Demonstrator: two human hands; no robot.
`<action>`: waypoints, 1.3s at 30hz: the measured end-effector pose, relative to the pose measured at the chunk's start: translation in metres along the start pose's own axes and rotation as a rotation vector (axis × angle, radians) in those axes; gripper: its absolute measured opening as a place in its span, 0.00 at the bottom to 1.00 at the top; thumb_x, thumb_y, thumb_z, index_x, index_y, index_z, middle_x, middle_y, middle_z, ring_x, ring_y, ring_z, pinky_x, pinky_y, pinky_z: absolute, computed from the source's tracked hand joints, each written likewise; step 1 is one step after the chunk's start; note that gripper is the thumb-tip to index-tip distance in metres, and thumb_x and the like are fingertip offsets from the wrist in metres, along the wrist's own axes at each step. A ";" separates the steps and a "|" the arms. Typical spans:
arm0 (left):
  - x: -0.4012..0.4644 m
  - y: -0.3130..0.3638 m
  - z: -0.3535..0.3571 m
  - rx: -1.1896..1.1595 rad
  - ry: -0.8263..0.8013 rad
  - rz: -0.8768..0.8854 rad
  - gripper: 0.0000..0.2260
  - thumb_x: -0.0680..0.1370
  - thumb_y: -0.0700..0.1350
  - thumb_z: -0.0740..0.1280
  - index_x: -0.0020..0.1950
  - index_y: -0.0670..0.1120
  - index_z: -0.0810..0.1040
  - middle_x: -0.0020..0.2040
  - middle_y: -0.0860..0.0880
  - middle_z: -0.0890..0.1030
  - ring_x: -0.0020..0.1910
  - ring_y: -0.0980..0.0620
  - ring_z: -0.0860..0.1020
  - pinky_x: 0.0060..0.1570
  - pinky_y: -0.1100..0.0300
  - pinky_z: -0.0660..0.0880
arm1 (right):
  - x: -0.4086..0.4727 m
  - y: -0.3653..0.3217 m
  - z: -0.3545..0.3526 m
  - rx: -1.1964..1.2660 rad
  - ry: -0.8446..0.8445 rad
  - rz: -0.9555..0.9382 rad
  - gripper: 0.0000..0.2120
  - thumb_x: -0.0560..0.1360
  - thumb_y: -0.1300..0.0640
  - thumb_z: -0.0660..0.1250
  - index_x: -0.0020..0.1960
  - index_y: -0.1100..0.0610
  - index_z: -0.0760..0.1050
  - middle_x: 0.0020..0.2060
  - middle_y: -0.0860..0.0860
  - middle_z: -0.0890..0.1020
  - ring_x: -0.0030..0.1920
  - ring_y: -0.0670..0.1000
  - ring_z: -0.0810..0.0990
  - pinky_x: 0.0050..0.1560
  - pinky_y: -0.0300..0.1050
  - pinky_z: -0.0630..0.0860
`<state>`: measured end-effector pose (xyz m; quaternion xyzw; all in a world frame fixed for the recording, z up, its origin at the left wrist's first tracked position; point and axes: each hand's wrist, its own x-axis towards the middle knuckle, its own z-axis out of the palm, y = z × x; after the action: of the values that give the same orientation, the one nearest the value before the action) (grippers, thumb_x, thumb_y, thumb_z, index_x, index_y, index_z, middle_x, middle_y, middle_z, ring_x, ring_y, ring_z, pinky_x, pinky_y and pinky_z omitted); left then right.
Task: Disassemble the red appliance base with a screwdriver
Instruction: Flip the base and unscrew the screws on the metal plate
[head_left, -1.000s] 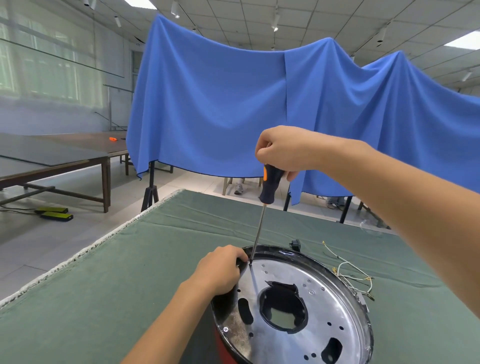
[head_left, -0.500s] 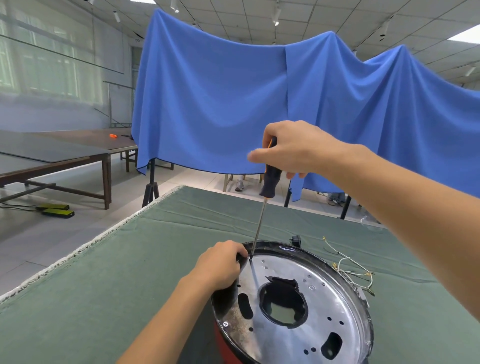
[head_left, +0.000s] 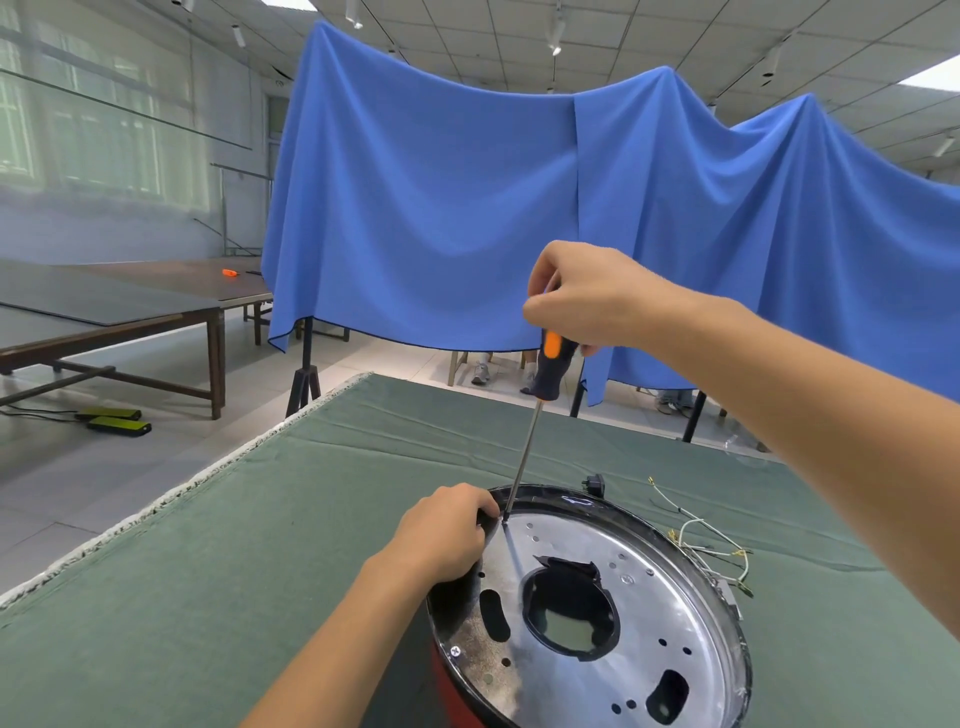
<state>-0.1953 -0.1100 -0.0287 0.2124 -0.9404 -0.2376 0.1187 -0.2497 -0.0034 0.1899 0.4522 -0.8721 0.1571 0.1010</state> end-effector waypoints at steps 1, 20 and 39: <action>0.000 0.000 0.000 0.002 -0.001 -0.001 0.18 0.77 0.40 0.58 0.63 0.54 0.75 0.64 0.51 0.77 0.62 0.46 0.74 0.60 0.51 0.72 | -0.001 -0.001 -0.001 0.035 -0.030 0.011 0.10 0.72 0.57 0.62 0.52 0.56 0.73 0.44 0.53 0.81 0.41 0.55 0.81 0.44 0.51 0.82; -0.001 0.001 0.001 0.023 0.005 0.000 0.17 0.78 0.42 0.58 0.64 0.55 0.74 0.64 0.51 0.76 0.62 0.47 0.74 0.59 0.51 0.72 | 0.000 -0.002 0.003 -0.017 0.073 0.002 0.09 0.75 0.56 0.58 0.48 0.58 0.76 0.41 0.55 0.83 0.31 0.54 0.79 0.37 0.46 0.78; -0.002 0.003 0.000 0.148 -0.032 0.041 0.16 0.80 0.46 0.56 0.67 0.55 0.71 0.61 0.48 0.69 0.59 0.44 0.72 0.55 0.52 0.71 | -0.007 0.002 0.004 -0.115 0.118 0.052 0.14 0.77 0.47 0.60 0.48 0.58 0.73 0.38 0.53 0.83 0.36 0.54 0.82 0.38 0.46 0.75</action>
<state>-0.1945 -0.1068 -0.0276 0.1976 -0.9612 -0.1685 0.0925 -0.2478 0.0011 0.1834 0.4128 -0.8838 0.1357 0.1737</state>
